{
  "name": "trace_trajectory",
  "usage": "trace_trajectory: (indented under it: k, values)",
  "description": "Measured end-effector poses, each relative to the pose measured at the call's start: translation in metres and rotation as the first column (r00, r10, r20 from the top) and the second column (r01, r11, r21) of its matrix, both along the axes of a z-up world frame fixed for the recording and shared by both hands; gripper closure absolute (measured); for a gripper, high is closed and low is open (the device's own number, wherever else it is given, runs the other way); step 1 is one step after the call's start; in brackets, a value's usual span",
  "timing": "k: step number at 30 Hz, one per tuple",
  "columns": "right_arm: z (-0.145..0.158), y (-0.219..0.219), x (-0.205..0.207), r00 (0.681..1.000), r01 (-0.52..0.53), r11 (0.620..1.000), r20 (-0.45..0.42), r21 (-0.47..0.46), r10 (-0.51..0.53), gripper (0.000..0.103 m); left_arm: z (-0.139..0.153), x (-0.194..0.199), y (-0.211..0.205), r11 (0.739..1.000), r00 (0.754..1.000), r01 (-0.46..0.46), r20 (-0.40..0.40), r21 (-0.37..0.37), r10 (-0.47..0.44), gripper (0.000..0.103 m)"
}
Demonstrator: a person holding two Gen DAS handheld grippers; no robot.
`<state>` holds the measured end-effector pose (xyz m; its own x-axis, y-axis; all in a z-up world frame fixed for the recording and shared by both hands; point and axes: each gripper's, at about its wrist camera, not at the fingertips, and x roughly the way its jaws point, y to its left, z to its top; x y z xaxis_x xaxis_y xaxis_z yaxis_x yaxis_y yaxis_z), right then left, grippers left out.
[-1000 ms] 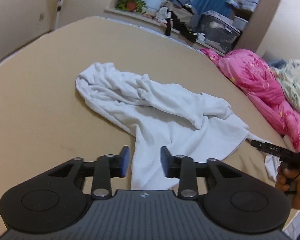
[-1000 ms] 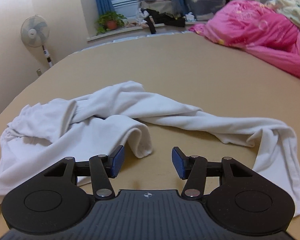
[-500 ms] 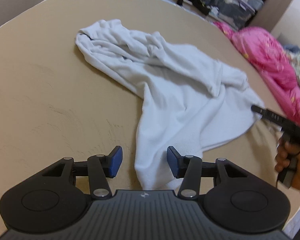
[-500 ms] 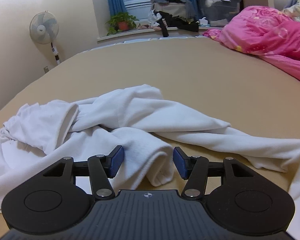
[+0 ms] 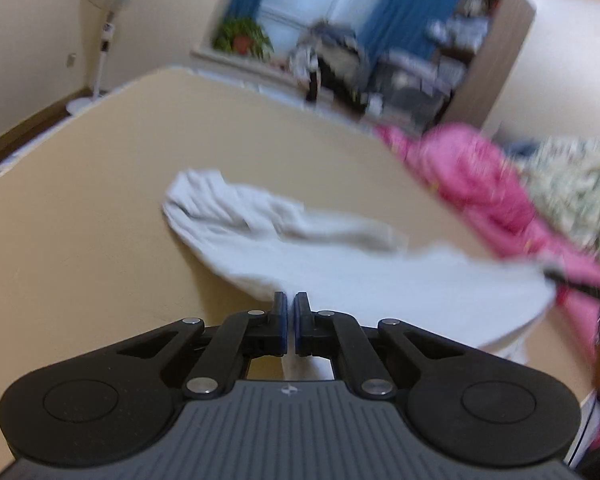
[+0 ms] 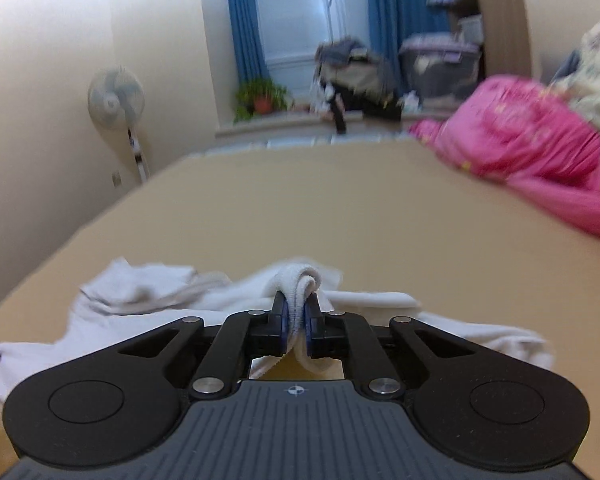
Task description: Fold small clothes
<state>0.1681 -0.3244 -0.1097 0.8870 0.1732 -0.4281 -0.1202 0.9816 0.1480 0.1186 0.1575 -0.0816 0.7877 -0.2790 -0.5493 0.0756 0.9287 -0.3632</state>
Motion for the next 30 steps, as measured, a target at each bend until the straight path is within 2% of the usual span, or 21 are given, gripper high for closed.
trace_trajectory:
  k: [1,3,5,6,9,11,12,13,15,17,19,21,25,26,28,30]
  values:
    - [0.002,-0.001,-0.019,0.999,-0.015,1.0,-0.031,0.002,0.015,0.095,0.002,-0.013,0.012,1.0,1.0,-0.007,-0.007,-0.028,0.007,0.1]
    - [-0.01,-0.001,-0.054,0.985,-0.072,0.997,-0.158,0.002,0.071,0.095,-0.003,-0.033,0.028,0.998,0.997,-0.011,-0.071,-0.057,0.007,0.1]
    - [-0.036,0.003,-0.079,0.946,-0.138,0.99,-0.299,-0.011,0.128,0.095,-0.015,-0.047,0.033,1.0,0.984,0.023,-0.174,-0.009,-0.024,0.1]
    - [-0.051,0.007,-0.091,0.919,-0.177,0.984,-0.361,-0.023,0.157,0.095,-0.022,-0.055,0.031,0.996,0.973,0.072,-0.224,0.043,-0.061,0.1]
    - [-0.086,0.02,-0.119,0.844,-0.325,0.944,-0.467,-0.054,0.264,0.094,-0.042,-0.078,0.027,0.967,0.93,0.218,-0.328,0.131,-0.165,0.102]
    - [-0.095,0.011,-0.127,0.843,-0.3,0.954,-0.465,0.01,0.27,0.092,-0.05,-0.086,0.036,0.961,0.911,0.247,-0.366,0.122,-0.188,0.102]
    - [-0.095,0.002,-0.128,0.855,-0.271,0.962,-0.449,0.043,0.261,0.091,-0.049,-0.089,0.044,0.965,0.911,0.245,-0.362,0.094,-0.196,0.101]
    - [-0.094,-0.007,-0.128,0.875,-0.234,0.971,-0.423,0.054,0.234,0.085,-0.047,-0.09,0.051,0.971,0.919,0.231,-0.342,0.065,-0.196,0.099]
    - [-0.092,-0.023,-0.122,0.91,-0.145,0.988,-0.384,0.058,0.156,0.074,-0.044,-0.087,0.059,0.981,0.93,0.195,-0.321,0.016,-0.18,0.085]
    - [-0.094,-0.035,-0.112,0.921,-0.064,0.993,-0.377,0.095,0.095,0.071,-0.044,-0.078,0.06,0.986,0.932,0.167,-0.326,-0.006,-0.159,0.077]
    - [-0.103,-0.039,-0.098,0.91,-0.01,0.994,-0.412,0.113,0.056,0.071,-0.048,-0.064,0.056,0.989,0.927,0.148,-0.349,-0.005,-0.141,0.076]
    - [-0.117,-0.033,-0.083,0.889,0.013,0.997,-0.457,0.08,0.025,0.071,-0.053,-0.053,0.045,0.989,0.917,0.149,-0.376,0.018,-0.131,0.071]
    - [-0.148,-0.005,-0.059,0.834,-0.022,1.0,-0.552,-0.011,0.012,0.071,-0.072,-0.038,0.029,0.985,0.898,0.163,-0.423,0.063,-0.122,0.063]
    - [-0.153,0.002,-0.057,0.828,-0.029,0.999,-0.56,-0.038,0.003,0.071,-0.077,-0.038,0.028,0.983,0.893,0.17,-0.432,0.074,-0.122,0.063]
    - [-0.153,0.014,-0.057,0.839,-0.053,0.996,-0.544,-0.072,0.005,0.067,-0.085,-0.034,0.019,0.975,0.882,0.197,-0.454,0.105,-0.129,0.063]
    - [-0.151,0.023,-0.057,0.848,-0.079,0.995,-0.529,-0.068,0.031,0.068,-0.094,-0.032,0.008,0.961,0.871,0.237,-0.47,0.14,-0.146,0.064]
